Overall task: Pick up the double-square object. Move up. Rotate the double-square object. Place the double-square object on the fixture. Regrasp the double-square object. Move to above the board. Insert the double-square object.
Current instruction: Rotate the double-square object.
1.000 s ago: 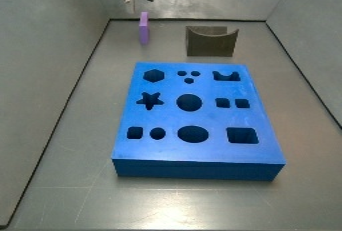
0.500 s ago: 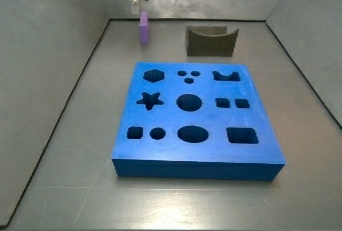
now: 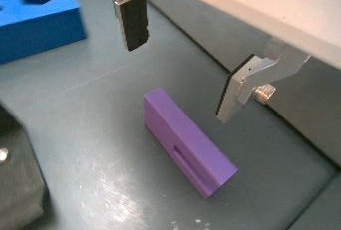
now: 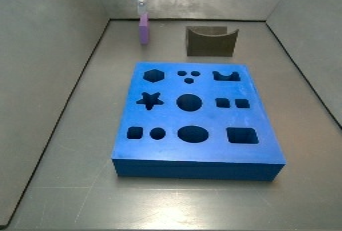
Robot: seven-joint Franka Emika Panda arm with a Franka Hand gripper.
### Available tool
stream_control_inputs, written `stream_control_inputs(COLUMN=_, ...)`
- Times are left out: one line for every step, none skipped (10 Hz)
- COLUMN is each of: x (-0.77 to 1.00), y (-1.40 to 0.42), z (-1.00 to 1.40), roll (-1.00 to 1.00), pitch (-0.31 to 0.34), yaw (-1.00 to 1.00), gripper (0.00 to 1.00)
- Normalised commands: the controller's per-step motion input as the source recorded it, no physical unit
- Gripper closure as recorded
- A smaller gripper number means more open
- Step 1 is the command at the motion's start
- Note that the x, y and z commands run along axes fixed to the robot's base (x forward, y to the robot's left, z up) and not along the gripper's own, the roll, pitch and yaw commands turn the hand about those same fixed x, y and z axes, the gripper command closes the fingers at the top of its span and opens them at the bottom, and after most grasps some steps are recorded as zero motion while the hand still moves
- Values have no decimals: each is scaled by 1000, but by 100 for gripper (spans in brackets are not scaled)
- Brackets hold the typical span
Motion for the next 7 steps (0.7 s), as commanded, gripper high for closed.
stream_control_inputs(x=47, y=5, z=-34, roll=4, pitch=-11, yaw=1000, gripper=0)
stream_control_inputs(x=47, y=5, z=-34, roll=4, pitch=-11, yaw=1000, gripper=0)
stream_control_inputs(x=47, y=5, z=-34, roll=4, pitch=-12, yaw=1000, gripper=0)
stream_control_inputs(x=47, y=5, z=-34, roll=4, pitch=-12, yaw=1000, gripper=0)
stream_control_inputs(x=47, y=5, z=-34, roll=4, pitch=-13, yaw=1000, gripper=0)
stream_control_inputs(x=47, y=5, z=-34, roll=5, pitch=-14, yaw=1000, gripper=0)
stream_control_inputs(x=47, y=5, z=-34, roll=5, pitch=-15, yaw=1000, gripper=0)
